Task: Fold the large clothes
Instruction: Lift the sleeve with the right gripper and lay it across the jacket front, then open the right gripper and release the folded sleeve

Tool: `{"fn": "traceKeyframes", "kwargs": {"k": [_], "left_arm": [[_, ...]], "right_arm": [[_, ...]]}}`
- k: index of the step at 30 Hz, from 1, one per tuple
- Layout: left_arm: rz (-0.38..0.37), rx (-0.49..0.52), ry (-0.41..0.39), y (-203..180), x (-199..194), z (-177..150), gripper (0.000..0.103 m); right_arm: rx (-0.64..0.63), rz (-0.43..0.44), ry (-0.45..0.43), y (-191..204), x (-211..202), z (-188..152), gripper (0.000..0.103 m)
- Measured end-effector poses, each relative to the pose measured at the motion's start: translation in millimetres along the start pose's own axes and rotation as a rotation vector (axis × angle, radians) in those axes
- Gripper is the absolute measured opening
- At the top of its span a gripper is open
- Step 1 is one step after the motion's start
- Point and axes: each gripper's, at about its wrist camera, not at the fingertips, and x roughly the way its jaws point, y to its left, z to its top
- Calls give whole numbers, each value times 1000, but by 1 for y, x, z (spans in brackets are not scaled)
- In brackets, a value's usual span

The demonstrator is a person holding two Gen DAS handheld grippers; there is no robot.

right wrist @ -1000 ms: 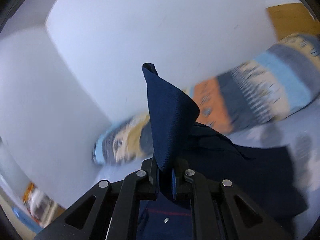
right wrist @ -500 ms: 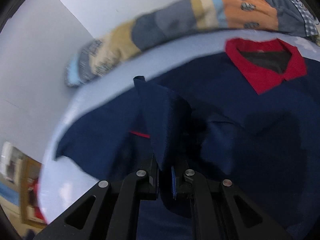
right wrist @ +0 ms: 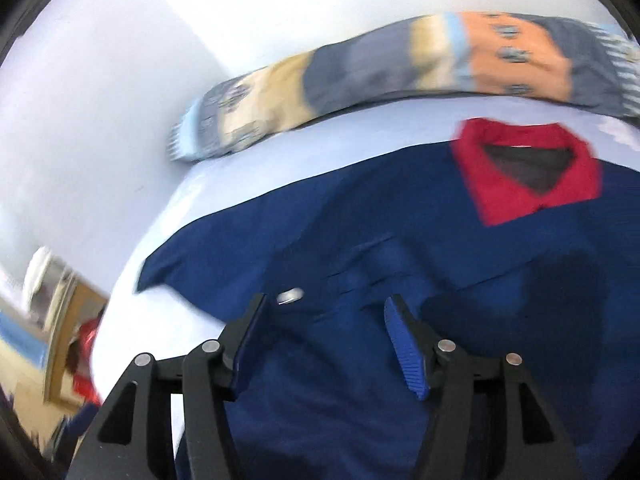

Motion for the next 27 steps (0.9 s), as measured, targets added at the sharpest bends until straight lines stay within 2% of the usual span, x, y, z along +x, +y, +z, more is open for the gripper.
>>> {"fn": "traceKeyframes", "kwargs": {"k": [2, 4, 5, 9, 11, 13, 15, 16, 18, 20, 21, 22, 24, 27], "left_arm": [[4, 9, 8, -1, 2, -1, 103], [14, 15, -1, -2, 1, -1, 103], [17, 15, -3, -1, 1, -1, 103], [16, -16, 6, 6, 3, 0, 103], [12, -18, 20, 6, 5, 0, 103], [11, -16, 27, 6, 6, 0, 103], [10, -17, 23, 7, 5, 0, 103], [7, -20, 20, 8, 4, 0, 103], [7, -22, 19, 9, 4, 0, 103], [4, -24, 23, 8, 5, -1, 103], [-2, -22, 29, 7, 6, -1, 103], [-1, -16, 30, 6, 7, -2, 103], [12, -4, 32, 3, 9, -1, 103], [0, -9, 34, 3, 9, 1, 103]], "right_arm": [[28, -73, 33, -16, 7, 2, 56], [20, -110, 93, -21, 23, -4, 25], [7, -114, 115, -19, 30, -12, 21], [-74, -92, 126, 12, 46, -35, 20], [-94, -39, 196, 30, 60, -50, 20], [-126, -48, 221, 44, 66, -54, 20], [-83, 5, 208, 41, 59, -44, 19], [-26, 41, 172, 34, 51, -36, 18], [-2, 11, 103, 26, 39, -22, 18], [-17, -70, 41, 20, 34, -9, 19], [-32, -119, 38, 18, 38, -4, 19], [-47, -154, 63, 16, 45, -2, 18], [-59, -186, 229, 8, 77, -8, 21], [-83, -187, 221, 8, 64, -8, 24]]}}
